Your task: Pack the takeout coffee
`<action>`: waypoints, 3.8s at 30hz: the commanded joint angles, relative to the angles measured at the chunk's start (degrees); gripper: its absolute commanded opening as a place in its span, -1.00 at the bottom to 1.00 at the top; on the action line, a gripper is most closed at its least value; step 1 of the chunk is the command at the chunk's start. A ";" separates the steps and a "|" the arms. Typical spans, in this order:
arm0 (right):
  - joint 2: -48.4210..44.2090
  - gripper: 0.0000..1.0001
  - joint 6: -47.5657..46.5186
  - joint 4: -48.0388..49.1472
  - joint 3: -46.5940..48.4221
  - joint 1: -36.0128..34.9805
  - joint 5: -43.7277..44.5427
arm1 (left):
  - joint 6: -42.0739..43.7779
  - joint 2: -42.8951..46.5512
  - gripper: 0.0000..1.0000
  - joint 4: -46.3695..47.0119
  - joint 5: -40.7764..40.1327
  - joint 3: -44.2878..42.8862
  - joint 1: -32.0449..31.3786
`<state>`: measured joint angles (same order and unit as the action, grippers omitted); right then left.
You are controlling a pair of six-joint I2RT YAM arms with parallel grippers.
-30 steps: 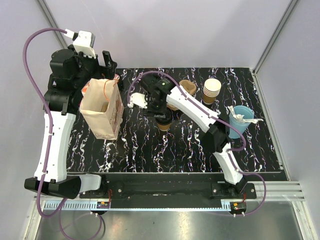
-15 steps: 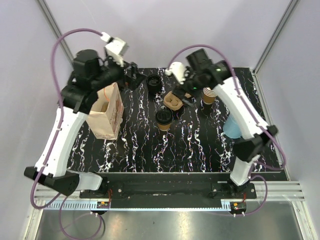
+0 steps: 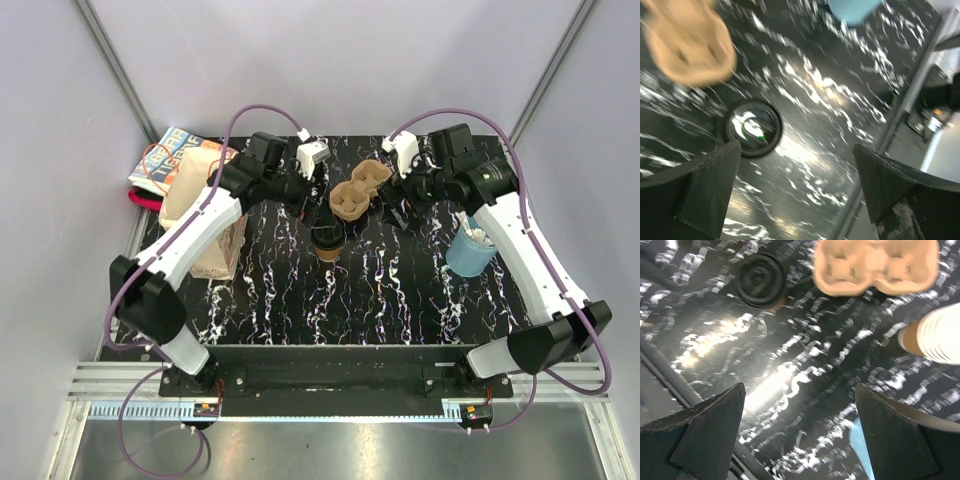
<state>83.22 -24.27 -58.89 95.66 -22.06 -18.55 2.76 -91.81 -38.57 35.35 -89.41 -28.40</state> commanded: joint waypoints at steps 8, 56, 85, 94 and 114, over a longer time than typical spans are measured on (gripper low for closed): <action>-3.77 0.83 6.16 13.27 -12.06 0.09 -11.95 | -7.07 -4.25 0.98 8.94 9.55 5.99 6.25; 0.10 0.55 8.45 18.29 -18.58 0.79 -17.84 | -11.20 -24.03 0.53 14.57 21.78 8.11 12.23; 12.92 -0.05 20.92 31.64 -18.23 1.85 -20.74 | -10.15 -25.61 0.26 14.31 19.40 8.90 10.39; 22.15 -0.29 28.31 35.07 -16.20 2.73 -26.63 | -9.88 -26.23 0.22 14.05 19.58 9.25 8.80; 27.17 -0.44 31.74 37.18 -16.38 4.13 -30.06 | -8.65 -27.54 0.09 11.85 19.05 7.76 7.05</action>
<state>110.26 7.31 -23.33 78.61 -18.20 -46.54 -9.02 -116.57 -24.82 59.90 -81.03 -20.47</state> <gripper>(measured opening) 0.283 0.565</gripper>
